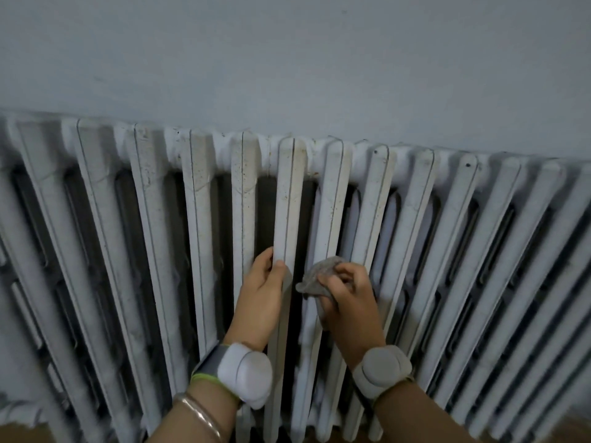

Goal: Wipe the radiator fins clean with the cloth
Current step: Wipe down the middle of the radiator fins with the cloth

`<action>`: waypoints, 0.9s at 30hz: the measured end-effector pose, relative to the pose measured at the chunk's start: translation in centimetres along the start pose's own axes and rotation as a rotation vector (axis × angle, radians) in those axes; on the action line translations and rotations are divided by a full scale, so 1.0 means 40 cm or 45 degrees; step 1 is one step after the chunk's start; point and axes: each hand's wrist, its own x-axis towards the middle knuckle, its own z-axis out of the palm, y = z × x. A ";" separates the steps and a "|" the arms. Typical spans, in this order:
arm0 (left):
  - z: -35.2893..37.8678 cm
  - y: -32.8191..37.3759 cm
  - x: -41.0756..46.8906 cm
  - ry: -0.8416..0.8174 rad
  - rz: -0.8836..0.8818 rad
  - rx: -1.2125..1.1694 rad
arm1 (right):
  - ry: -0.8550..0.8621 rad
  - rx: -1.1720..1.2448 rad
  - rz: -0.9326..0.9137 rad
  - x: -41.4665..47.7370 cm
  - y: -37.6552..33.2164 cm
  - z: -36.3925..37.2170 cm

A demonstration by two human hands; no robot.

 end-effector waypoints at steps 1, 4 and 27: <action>0.002 -0.001 -0.001 0.002 0.000 -0.005 | -0.032 -0.013 -0.021 -0.007 0.007 0.002; 0.005 -0.003 -0.003 0.013 0.006 -0.003 | -0.137 -0.169 -0.164 -0.014 0.032 0.005; 0.118 -0.043 -0.025 -0.007 0.355 0.050 | 0.635 0.220 -0.130 0.202 -0.034 -0.183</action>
